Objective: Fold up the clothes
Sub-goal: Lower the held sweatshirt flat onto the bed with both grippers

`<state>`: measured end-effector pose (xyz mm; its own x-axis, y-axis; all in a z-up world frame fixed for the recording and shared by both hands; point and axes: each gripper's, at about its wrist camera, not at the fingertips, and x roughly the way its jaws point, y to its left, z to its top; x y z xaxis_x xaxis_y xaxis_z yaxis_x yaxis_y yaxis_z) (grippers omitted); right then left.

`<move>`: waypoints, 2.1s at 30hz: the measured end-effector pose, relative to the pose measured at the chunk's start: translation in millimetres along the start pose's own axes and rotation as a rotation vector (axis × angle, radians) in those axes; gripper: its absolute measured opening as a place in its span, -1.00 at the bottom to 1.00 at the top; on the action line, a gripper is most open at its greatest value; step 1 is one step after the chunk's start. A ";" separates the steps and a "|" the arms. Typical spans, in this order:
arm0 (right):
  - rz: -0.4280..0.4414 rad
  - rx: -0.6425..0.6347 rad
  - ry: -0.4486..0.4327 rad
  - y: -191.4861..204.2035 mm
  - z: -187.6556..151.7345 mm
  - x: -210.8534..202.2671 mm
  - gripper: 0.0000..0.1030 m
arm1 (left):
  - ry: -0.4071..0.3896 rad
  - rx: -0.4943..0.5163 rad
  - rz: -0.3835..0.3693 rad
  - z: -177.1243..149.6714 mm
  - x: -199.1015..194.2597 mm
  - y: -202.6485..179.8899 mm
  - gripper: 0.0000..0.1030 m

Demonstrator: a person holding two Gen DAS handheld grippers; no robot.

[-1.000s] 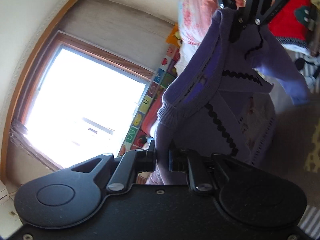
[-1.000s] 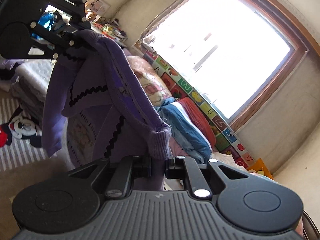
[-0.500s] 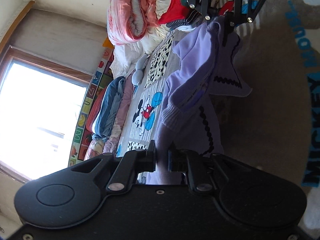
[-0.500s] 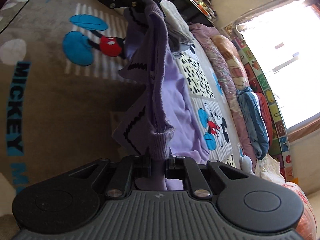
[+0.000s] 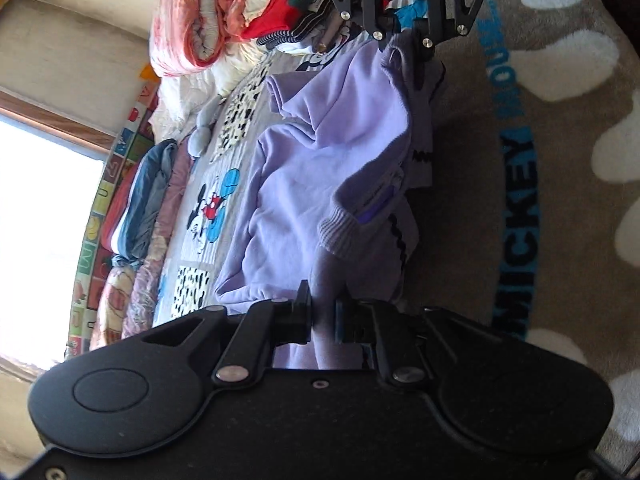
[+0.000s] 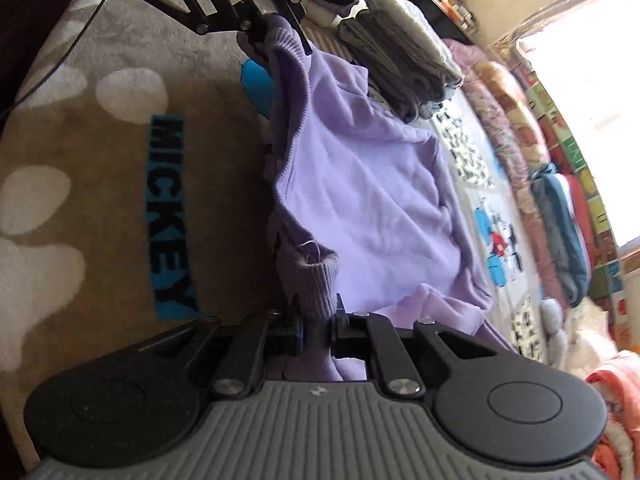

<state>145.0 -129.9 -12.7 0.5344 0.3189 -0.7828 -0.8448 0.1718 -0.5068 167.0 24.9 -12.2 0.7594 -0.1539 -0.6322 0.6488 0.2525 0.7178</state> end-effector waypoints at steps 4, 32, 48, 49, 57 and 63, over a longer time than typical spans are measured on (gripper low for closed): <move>0.014 -0.044 0.065 -38.1 11.1 5.0 -0.76 | 0.047 -0.031 0.040 11.5 22.0 39.8 -0.82; -0.209 -0.320 0.006 166.7 -60.1 -7.3 -0.74 | -0.018 0.319 0.244 -40.1 -43.1 -236.7 -0.85; -0.112 -0.003 -0.053 135.0 -64.6 -80.5 -0.59 | -0.077 -0.490 0.036 -17.5 -87.3 -134.4 -0.76; -0.116 0.119 -0.100 121.6 -60.0 -86.5 -0.58 | -0.090 -0.586 0.028 -13.6 -81.6 -126.4 -0.74; -0.007 0.877 -0.262 109.7 -73.8 -21.1 -0.50 | -0.072 -1.026 0.086 -5.7 -19.9 -193.5 0.08; -0.100 0.907 -0.292 146.4 -82.8 -17.6 -0.42 | -0.065 -1.072 0.018 -4.6 -41.6 -186.4 0.08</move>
<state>14.2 -187.5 -103.0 0.6811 0.4618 -0.5681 -0.5600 0.8285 0.0020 14.2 -11.3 -121.1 0.7899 -0.1848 -0.5847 0.2807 0.9567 0.0768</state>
